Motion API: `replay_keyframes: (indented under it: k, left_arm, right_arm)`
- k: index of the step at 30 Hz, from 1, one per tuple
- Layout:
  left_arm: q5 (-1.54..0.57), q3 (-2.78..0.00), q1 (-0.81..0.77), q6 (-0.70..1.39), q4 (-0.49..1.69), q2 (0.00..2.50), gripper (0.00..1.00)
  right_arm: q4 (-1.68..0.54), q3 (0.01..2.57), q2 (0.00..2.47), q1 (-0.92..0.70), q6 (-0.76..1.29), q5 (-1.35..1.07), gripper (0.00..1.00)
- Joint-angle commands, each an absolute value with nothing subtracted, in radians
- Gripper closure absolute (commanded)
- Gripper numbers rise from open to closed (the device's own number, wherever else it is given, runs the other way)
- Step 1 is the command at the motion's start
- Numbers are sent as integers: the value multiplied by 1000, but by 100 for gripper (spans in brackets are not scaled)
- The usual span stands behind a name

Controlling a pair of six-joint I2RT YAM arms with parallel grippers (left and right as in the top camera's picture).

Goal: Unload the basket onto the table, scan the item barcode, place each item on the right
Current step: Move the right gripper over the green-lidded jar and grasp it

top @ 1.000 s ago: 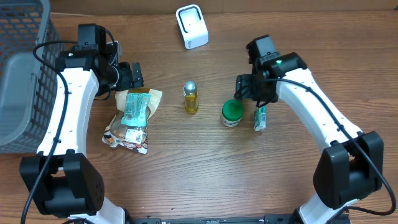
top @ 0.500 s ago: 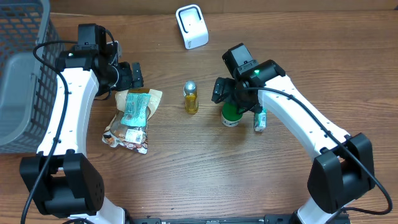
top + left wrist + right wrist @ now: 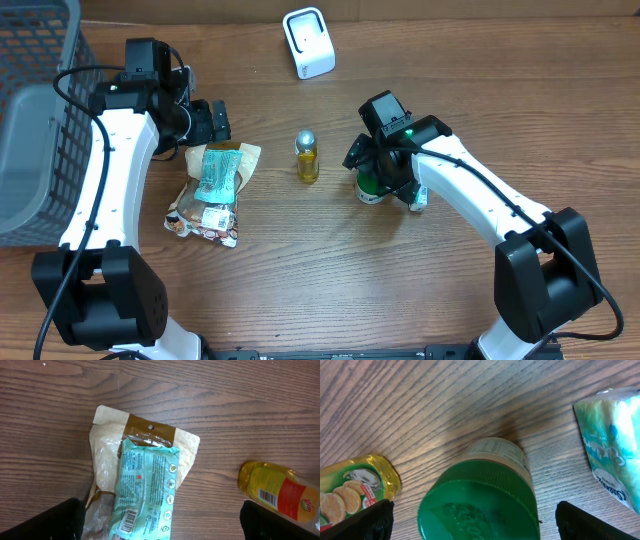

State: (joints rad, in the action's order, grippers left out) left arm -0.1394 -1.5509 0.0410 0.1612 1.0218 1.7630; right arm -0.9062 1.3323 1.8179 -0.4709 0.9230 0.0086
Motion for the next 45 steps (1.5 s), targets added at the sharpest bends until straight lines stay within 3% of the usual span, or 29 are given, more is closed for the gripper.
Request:
replay_keyframes:
  k: [1, 8, 32, 35, 40, 45]
  left_arm:
    - [-147, -1569, 39, 150, 1020, 1746, 0]
    - [-147, -1569, 39, 150, 1020, 1746, 1]
    - [-147, -1569, 39, 150, 1020, 1746, 1]
    - [-147, -1569, 39, 150, 1020, 1746, 0]
    - [-147, -1569, 39, 150, 1020, 1746, 1]
    - [-147, -1569, 39, 150, 1020, 1746, 0]
  right_arm:
    - [-898, 1328, 1811, -470, 942, 37, 0]
    - [-903, 1327, 1811, -470, 942, 43, 16]
    - [-933, 1327, 1811, -470, 933, 44, 30]
    - [-933, 1327, 1811, -470, 859, 43, 37]
    - [-932, 1328, 1811, -470, 741, 44, 39]
    - [-931, 1328, 1811, -470, 458, 43, 39]
